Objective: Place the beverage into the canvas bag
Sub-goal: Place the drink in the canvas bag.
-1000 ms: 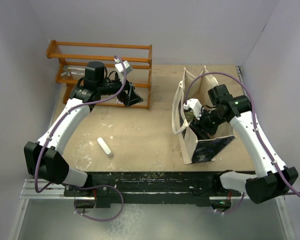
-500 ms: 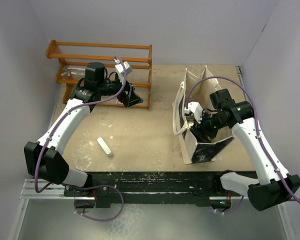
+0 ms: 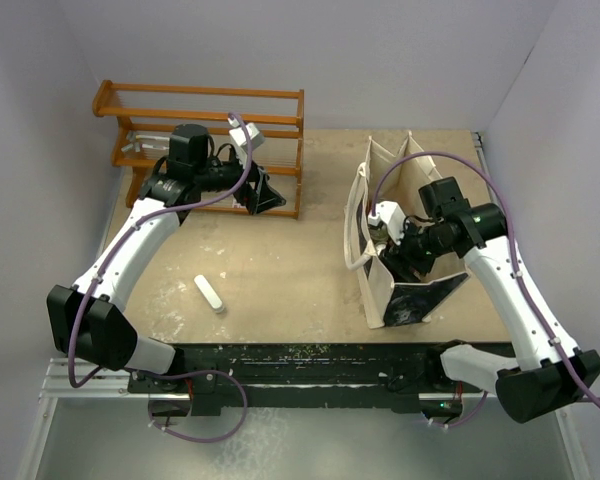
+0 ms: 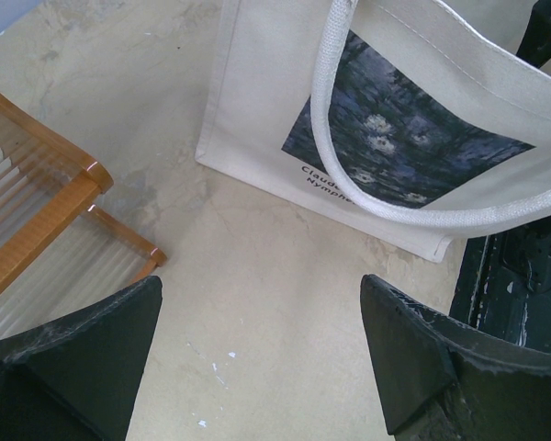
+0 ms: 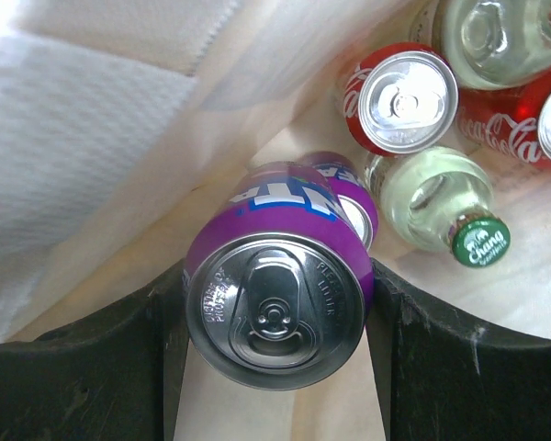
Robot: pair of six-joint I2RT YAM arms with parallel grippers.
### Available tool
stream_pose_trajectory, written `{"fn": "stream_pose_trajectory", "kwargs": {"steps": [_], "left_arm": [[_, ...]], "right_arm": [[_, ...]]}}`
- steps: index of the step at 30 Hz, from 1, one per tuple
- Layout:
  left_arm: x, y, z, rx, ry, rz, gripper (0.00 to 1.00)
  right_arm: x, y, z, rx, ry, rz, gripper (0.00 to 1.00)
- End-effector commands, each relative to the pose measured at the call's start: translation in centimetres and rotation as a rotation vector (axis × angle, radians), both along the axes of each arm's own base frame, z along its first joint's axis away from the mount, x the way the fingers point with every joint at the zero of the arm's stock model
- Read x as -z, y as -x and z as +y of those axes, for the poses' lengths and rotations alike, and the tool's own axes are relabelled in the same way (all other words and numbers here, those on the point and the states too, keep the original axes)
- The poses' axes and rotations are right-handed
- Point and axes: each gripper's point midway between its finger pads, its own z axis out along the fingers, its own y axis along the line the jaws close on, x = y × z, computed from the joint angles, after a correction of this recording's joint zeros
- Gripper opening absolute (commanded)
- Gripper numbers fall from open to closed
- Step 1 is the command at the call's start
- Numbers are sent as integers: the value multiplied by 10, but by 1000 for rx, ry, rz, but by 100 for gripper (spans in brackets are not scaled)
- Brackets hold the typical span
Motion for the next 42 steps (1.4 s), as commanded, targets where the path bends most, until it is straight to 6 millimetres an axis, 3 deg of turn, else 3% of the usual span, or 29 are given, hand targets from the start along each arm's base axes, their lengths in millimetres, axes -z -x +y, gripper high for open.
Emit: {"fn": "stream_pose_trajectory", "kwargs": {"steps": [1, 8, 16, 26, 35, 42], "left_arm": [[-15, 4, -1, 16, 17, -66, 91], [-9, 2, -2, 18, 13, -56, 91], [-4, 0, -2, 18, 2, -53, 90], [3, -4, -8, 32, 1, -30, 90], [2, -2, -13, 46, -1, -42, 90], [-21, 7, -64, 134, 24, -17, 90]], "right_arm": [[-36, 16, -4, 38, -60, -56, 0], [-10, 34, -18, 65, 3, 19, 0], [-5, 37, -24, 104, 21, 31, 0], [26, 41, -26, 113, 69, 177, 0], [16, 32, -24, 109, 64, 140, 0], [-15, 31, -6, 95, -64, 53, 0]]}}
